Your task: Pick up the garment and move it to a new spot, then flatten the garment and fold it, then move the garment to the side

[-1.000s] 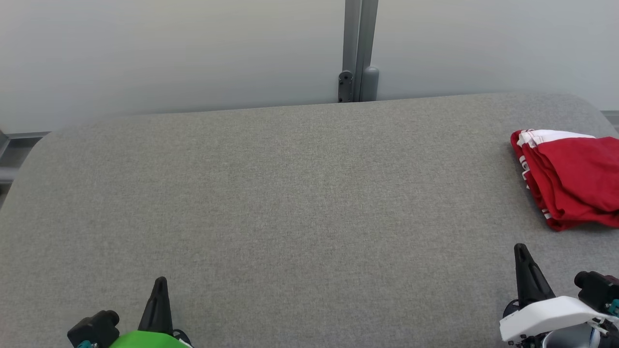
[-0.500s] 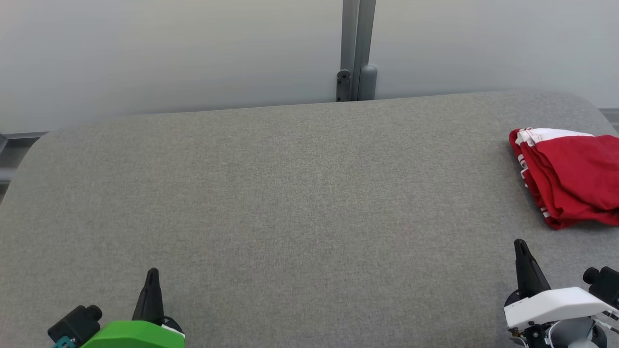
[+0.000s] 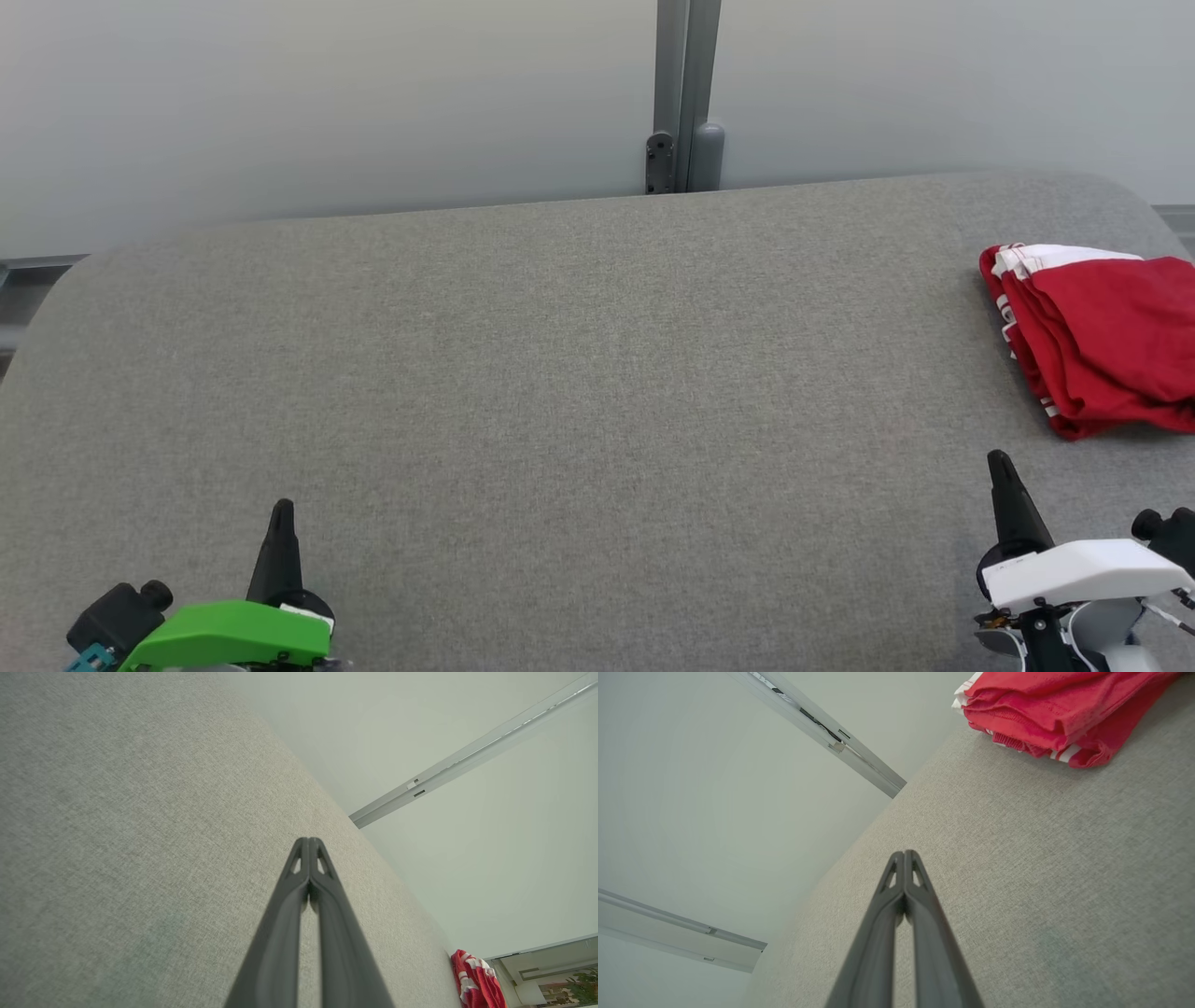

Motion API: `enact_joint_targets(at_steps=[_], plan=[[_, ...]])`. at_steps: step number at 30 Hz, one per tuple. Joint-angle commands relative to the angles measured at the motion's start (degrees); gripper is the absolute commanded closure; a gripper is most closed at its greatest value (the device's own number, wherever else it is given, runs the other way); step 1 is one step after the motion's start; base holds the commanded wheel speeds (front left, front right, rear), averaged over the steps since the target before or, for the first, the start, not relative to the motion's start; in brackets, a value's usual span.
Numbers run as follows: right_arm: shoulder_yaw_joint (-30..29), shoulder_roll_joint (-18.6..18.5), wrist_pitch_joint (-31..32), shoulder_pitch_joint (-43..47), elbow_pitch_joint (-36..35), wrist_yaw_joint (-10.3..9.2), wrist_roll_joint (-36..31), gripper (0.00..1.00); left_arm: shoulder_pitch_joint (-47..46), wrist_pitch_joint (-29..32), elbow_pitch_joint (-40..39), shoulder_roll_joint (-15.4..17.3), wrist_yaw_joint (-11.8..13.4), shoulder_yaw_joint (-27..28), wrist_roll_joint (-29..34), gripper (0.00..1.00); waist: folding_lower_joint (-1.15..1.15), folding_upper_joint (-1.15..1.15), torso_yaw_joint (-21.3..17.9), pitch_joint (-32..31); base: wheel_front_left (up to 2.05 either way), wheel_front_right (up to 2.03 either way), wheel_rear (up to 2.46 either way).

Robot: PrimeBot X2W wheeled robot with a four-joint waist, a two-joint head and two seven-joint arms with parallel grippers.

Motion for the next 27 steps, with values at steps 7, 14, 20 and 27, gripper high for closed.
enact_joint_targets(at_steps=[7, 14, 20, 27], plan=[[-0.46, 0.00, 1.43, -1.86, -0.17, -0.02, 5.90, 1.00, -1.96, 1.50, -1.10, 0.20, -0.48, 0.93, -5.71, 1.00, 0.00, 0.00, -0.14, 0.08, 0.00, 0.00, 0.00], [-0.65, 0.19, 2.60, -2.44, 0.08, -0.02, 10.51, 1.00, -2.56, 2.65, -1.34, 0.22, -0.59, 1.45, -9.89, 1.00, 0.00, 0.00, -0.28, 0.16, 0.00, 0.00, 0.00], [-0.79, 0.35, 3.47, -2.94, 0.25, -0.01, 14.12, 1.00, -3.01, 3.55, -1.54, 0.24, -0.71, 1.87, -13.21, 1.00, 0.00, 0.00, -0.40, 0.23, 0.00, 0.00, 0.00], [-0.94, 0.53, 4.49, -3.43, 0.46, -0.01, 18.09, 1.00, -3.46, 4.59, -1.75, 0.26, -0.87, 2.37, -16.88, 1.00, 0.00, 0.00, -0.53, 0.30, 0.00, 0.00, 0.00]])
